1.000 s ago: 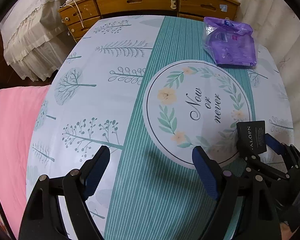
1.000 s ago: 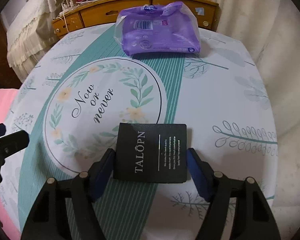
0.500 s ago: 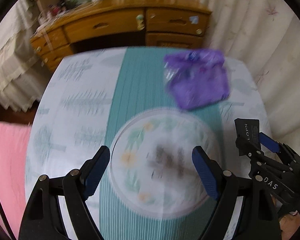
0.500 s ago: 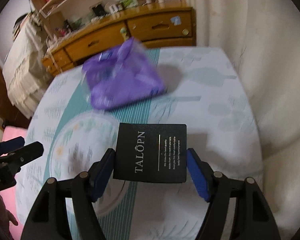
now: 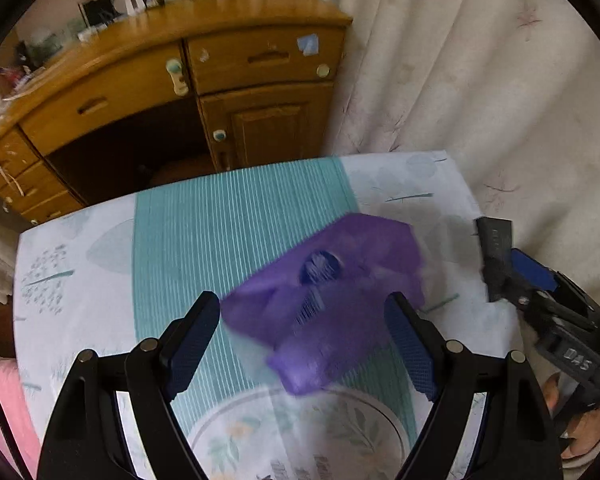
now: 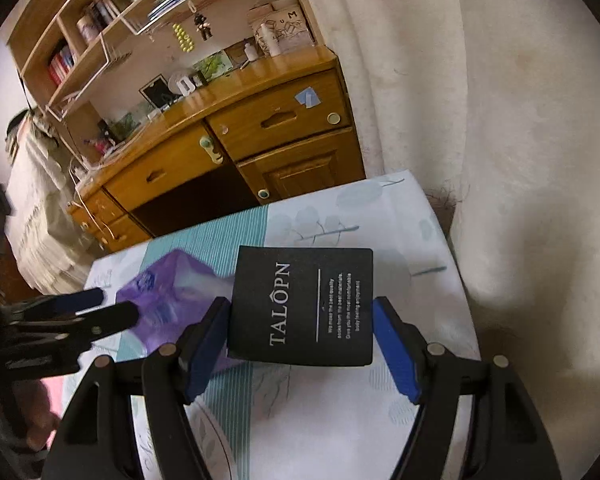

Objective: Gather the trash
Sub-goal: 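Grasp the black TALOPN card with the right tool while the left tool grasps the purple package, then carry package and card down over the bin and open both tools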

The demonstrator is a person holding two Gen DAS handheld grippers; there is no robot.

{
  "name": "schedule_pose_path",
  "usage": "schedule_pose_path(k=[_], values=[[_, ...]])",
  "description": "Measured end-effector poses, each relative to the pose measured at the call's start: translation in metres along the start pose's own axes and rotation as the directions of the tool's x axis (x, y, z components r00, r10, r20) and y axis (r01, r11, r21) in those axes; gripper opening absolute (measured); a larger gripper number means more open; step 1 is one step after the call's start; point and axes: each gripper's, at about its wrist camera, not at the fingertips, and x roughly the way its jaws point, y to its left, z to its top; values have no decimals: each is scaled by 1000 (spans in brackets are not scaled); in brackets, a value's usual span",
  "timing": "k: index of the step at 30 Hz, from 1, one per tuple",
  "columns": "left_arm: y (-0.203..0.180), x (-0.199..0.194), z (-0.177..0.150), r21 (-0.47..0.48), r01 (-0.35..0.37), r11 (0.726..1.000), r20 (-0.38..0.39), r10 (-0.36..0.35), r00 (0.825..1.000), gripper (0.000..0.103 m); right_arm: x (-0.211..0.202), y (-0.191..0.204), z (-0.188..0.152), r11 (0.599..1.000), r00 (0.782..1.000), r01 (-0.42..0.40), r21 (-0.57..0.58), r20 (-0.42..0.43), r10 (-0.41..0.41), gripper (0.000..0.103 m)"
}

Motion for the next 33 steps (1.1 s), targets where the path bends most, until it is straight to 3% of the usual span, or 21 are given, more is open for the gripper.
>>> schedule_pose_path(k=[5,9,12,15,17,18,19,26,33], values=[[12,33,9,-12,62,998,-61,-62,996,83,20,-11,-6,1000,999,-8,22,-36,9,72],[20,65,3,-98,92,991,-150,-106,983,83,30,-14,-16,1000,998,-10,28,-67,12,72],[23,71,0,-162,103,981,-133,-125,983,80,35,-16,-23,999,996,-9,33,-86,12,72],[20,70,-5,-182,86,980,-97,-105,990,67,35,-19,-29,999,995,-5,38,-96,9,72],[14,69,-8,-157,37,987,-93,-52,994,43,33,-20,-32,999,995,5,44,-96,-1,72],[11,68,-12,-147,39,988,-90,-53,995,35,31,-22,-34,999,995,4,49,-96,1,72],[8,67,-14,-147,45,988,-91,-59,994,13,30,-23,-36,998,995,-1,57,-98,7,72],[-5,33,-50,-165,5,986,-38,-11,999,10,10,-15,-58,999,995,1,42,-98,3,72],[-8,-39,-127,-141,-66,988,27,71,997,10,-27,6,-95,999,995,-5,43,-103,10,72]])
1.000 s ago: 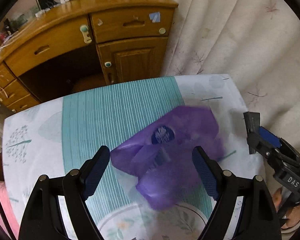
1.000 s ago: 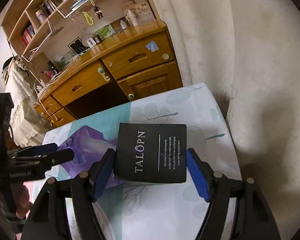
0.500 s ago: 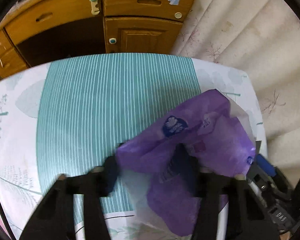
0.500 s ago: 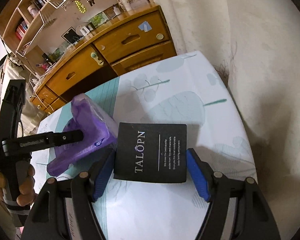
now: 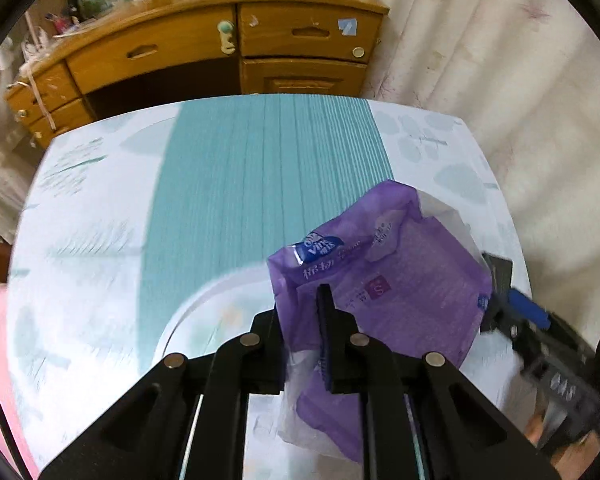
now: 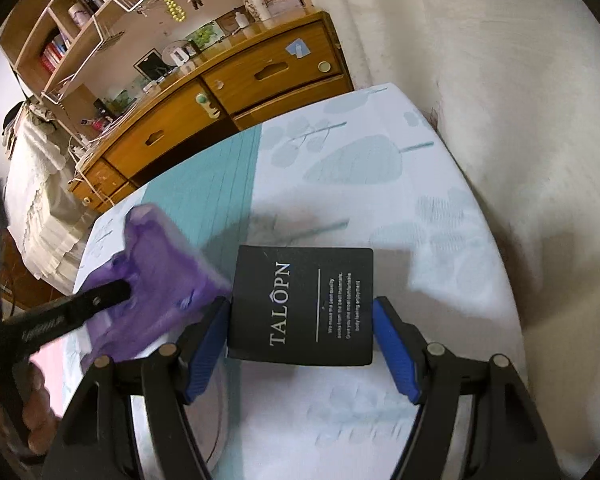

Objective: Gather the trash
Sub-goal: 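Carry package and card down over the bin and open both tools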

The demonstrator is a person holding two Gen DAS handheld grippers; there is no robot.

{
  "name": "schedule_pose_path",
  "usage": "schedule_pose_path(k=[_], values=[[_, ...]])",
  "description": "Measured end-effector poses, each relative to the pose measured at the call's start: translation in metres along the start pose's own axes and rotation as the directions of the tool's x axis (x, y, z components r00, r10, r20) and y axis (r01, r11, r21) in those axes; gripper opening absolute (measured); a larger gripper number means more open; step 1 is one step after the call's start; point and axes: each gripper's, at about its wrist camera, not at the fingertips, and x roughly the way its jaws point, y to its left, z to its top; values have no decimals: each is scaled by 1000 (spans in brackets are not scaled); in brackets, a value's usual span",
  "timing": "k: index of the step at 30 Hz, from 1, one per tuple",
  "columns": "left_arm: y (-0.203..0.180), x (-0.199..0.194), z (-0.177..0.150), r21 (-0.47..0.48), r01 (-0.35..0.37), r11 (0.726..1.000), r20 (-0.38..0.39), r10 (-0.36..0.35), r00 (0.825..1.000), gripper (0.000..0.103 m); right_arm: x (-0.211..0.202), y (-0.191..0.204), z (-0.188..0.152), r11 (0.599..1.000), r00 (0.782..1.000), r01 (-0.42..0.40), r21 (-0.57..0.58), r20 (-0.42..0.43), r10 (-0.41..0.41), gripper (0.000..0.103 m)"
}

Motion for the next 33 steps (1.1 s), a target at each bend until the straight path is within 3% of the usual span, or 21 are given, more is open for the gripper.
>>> schedule_pose_path(k=[8,19,26,33], values=[[24,-89,-107,23,-22,1000,50,20,999,10,-63,44,-77,1000,1000,8,-20,10,-8,72],[78,-228,-277,80,42,996,135,-52,990,10,-185,112,-245,998,996,44,40,72,-47,72],[104,-263,-363,119,36,992,62,-44,997,10,-223,143,-345,995,995,88,46,-42,-86,72],[109,-239,-425,108,50,993,-71,-43,997,10,-217,142,-412,989,973,147,21,-184,-141,72]])
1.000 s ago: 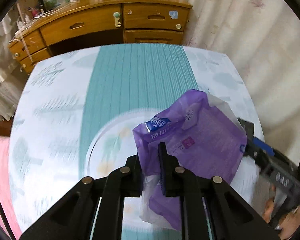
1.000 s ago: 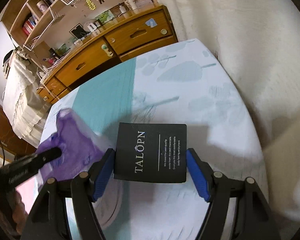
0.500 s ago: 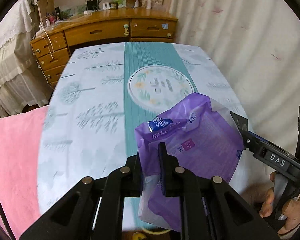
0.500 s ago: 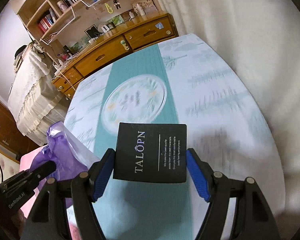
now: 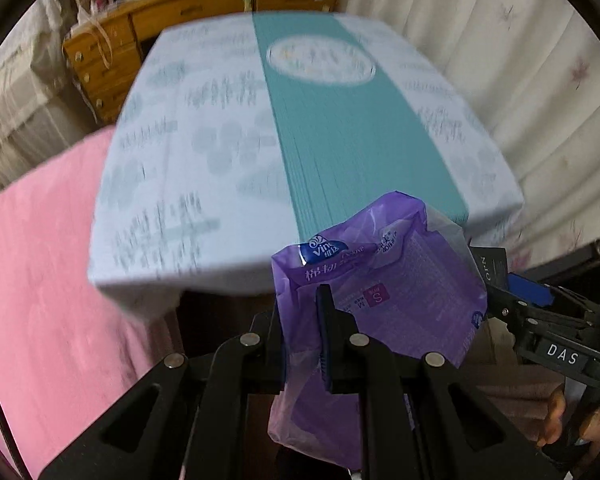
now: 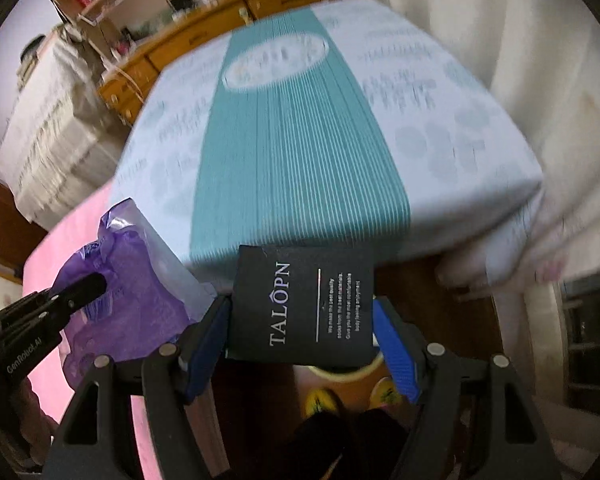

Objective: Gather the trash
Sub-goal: 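Carry package and card down over the bin and open both tools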

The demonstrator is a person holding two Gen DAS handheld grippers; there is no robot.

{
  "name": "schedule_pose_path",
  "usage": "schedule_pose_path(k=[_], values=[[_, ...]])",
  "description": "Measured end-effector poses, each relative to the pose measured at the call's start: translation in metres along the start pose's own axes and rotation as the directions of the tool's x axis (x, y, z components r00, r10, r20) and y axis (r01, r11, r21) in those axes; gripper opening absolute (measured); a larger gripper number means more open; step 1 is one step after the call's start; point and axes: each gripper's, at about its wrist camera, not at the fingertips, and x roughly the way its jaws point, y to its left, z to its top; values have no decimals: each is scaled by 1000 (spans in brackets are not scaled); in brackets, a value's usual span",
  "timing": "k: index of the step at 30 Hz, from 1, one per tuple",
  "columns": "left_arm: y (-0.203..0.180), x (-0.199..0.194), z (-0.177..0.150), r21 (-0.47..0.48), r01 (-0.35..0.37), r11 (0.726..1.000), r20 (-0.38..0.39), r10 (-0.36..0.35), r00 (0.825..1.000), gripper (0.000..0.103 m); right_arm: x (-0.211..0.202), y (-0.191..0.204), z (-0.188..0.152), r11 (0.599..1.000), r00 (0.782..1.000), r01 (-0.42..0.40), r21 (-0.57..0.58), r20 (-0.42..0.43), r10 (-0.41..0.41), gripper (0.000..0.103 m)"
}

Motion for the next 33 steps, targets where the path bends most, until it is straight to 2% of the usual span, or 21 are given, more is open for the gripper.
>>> schedule_pose_path(k=[4,8,13,17,18,20,21,23,26,33], values=[[-5,34,-29,-13,-37,999,-44,37,998,10,35,-14,-23,1000,998,17,17,-64,-16,72],[-11,86,-55,-21,-85,996,-82,83,993,10,89,-33,-43,999,994,27,21,-107,-24,72],[-10,183,-86,-76,-123,990,-142,111,984,10,178,-63,-66,999,991,25,39,-132,-19,72],[-11,256,-105,-97,-135,986,-158,119,980,12,252,-93,-83,997,987,9,83,-159,5,72],[-12,272,-109,-96,-136,986,-156,120,980,15,271,-101,-86,995,986,-3,98,-167,19,72],[-14,303,-116,-89,-134,987,-156,119,981,34,306,-114,-94,992,982,-43,119,-176,64,72],[-15,319,-120,-82,-128,988,-161,114,980,40,318,-121,-95,990,980,-61,129,-179,84,73],[-17,349,-126,-58,-109,992,-165,98,981,62,350,-132,-98,988,976,-80,132,-191,104,73],[-19,384,-133,-45,-70,997,-201,59,978,78,386,-139,-104,992,970,-72,106,-226,94,74],[-21,424,-147,-55,-82,995,-220,68,973,89,407,-147,-105,991,970,-117,65,-206,128,78]])
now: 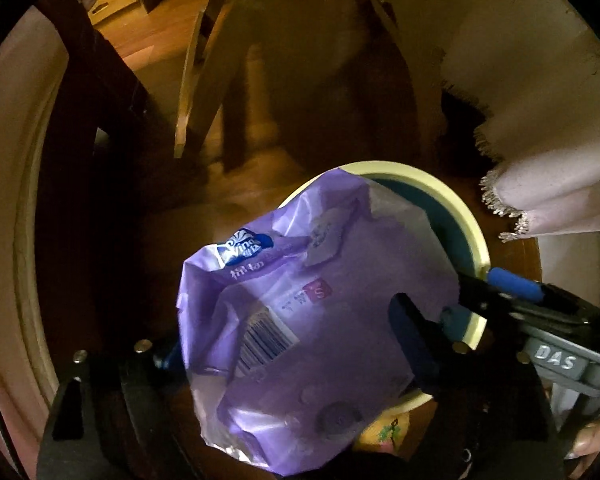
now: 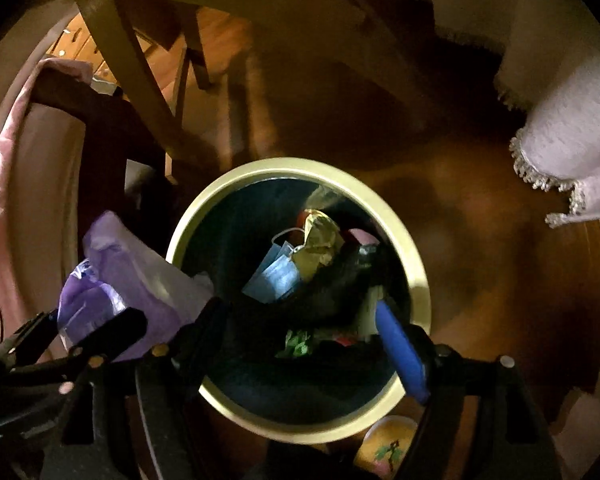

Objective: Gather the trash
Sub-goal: 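Carry package and card down over the bin and open both tools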

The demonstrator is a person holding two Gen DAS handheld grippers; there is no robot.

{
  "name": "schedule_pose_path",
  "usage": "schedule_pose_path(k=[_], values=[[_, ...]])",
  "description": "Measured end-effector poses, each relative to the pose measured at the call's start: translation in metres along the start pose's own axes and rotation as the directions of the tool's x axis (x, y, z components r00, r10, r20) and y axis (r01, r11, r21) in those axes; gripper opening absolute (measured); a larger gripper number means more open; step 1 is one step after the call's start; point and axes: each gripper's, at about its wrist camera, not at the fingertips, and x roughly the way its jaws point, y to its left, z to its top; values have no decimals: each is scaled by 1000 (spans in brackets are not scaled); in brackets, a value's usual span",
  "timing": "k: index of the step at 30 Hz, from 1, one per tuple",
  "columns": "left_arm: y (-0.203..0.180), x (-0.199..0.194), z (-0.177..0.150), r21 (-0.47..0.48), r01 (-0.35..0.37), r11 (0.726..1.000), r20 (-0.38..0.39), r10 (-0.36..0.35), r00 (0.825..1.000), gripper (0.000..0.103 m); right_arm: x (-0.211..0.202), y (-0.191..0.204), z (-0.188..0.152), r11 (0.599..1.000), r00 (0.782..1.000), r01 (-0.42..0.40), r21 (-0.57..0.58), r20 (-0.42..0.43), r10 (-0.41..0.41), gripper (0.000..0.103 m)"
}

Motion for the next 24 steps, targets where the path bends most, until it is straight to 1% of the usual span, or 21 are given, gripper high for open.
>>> schedule_pose_path(k=[1,4,7,13,20,24], values=[[8,4,3,-8,2,1000,0,-2,1000,89,0,-1,0,1000,1000,-4,-6,2,4,79],[11,9,0,-30,8,1000,0,-8,1000,89,2,-4,2,1000,1000,-7,-15,5,7,84],[13,10,-1,-35,-6,999,-6,6,1000,89,1,-6,1,1000,1000,-3,-20,11,3,84],[13,6,-2,-29,-11,1000,-10,11,1000,89,-2,-7,-4,999,1000,24,-21,19,-24,84],[12,-21,-3,-31,-6,1000,13,6,1000,89,-21,-3,-8,999,998,43,-10,37,-43,84],[9,-51,-4,-32,-5,999,19,5,1000,89,-50,1,-10,999,998,43,18,52,-44,84]])
